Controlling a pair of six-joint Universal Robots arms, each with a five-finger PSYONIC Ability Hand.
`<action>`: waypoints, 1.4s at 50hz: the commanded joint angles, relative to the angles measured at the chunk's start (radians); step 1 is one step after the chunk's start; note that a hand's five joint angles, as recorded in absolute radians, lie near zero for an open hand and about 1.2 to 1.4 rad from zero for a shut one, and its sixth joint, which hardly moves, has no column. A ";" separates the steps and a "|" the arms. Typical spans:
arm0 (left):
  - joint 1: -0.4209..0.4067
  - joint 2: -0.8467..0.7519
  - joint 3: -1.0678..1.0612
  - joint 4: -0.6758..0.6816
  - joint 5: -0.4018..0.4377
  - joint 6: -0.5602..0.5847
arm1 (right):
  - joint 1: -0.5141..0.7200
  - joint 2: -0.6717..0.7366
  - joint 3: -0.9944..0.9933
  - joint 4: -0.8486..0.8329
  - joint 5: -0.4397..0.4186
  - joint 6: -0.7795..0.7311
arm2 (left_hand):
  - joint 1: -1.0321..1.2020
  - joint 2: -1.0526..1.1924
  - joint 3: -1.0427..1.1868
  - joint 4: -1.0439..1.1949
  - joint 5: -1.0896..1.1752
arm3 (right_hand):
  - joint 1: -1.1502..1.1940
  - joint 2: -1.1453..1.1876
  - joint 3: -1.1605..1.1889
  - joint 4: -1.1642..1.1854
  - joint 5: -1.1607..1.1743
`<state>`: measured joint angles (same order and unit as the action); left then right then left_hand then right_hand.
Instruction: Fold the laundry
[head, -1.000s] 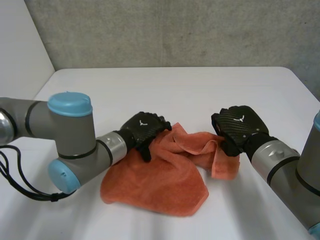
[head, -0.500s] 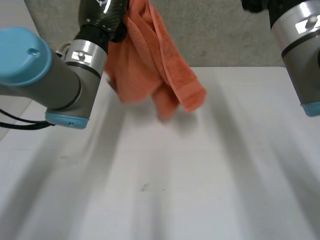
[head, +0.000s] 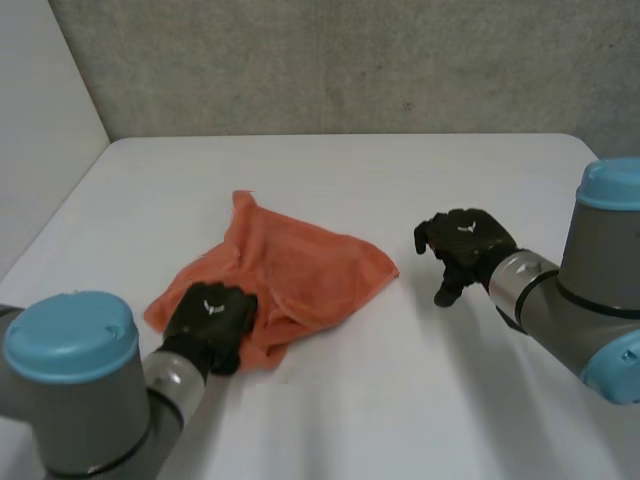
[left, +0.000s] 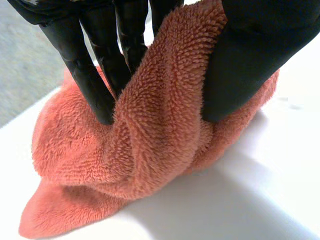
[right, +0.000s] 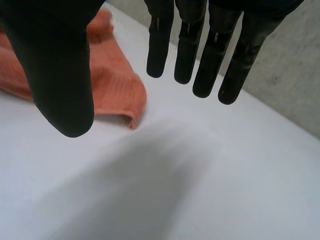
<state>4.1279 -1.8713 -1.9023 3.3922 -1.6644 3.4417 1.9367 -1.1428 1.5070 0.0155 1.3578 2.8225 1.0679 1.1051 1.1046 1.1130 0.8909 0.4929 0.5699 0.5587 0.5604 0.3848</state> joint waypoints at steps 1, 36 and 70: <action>-0.100 0.152 -0.004 -0.206 0.006 -0.004 | 0.001 0.003 0.027 -0.012 -0.002 0.000 | -0.683 -0.720 -0.720 -0.728 -0.681 | 0.100 0.023 0.034 0.032 0.034; 0.285 -0.155 0.425 -0.393 0.344 0.159 | 0.022 0.000 0.099 -0.029 -0.031 0.000 | -0.602 -0.639 -0.639 -0.647 -0.599 | 0.050 -0.027 -0.016 -0.017 -0.016; 0.279 0.230 0.399 -0.363 0.391 0.071 | 0.083 0.032 -0.040 -0.028 -0.045 0.429 | 0.328 0.291 0.292 0.283 0.331 | -0.318 -0.395 -0.384 -0.386 -0.385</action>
<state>4.4073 -1.7851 -1.4778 3.0350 -1.2718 3.5179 1.9773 -1.1411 1.5344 -0.0122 1.3261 3.0711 1.1320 1.1920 1.1888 1.1913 0.9563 0.1996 0.2140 0.2085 0.2280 0.0618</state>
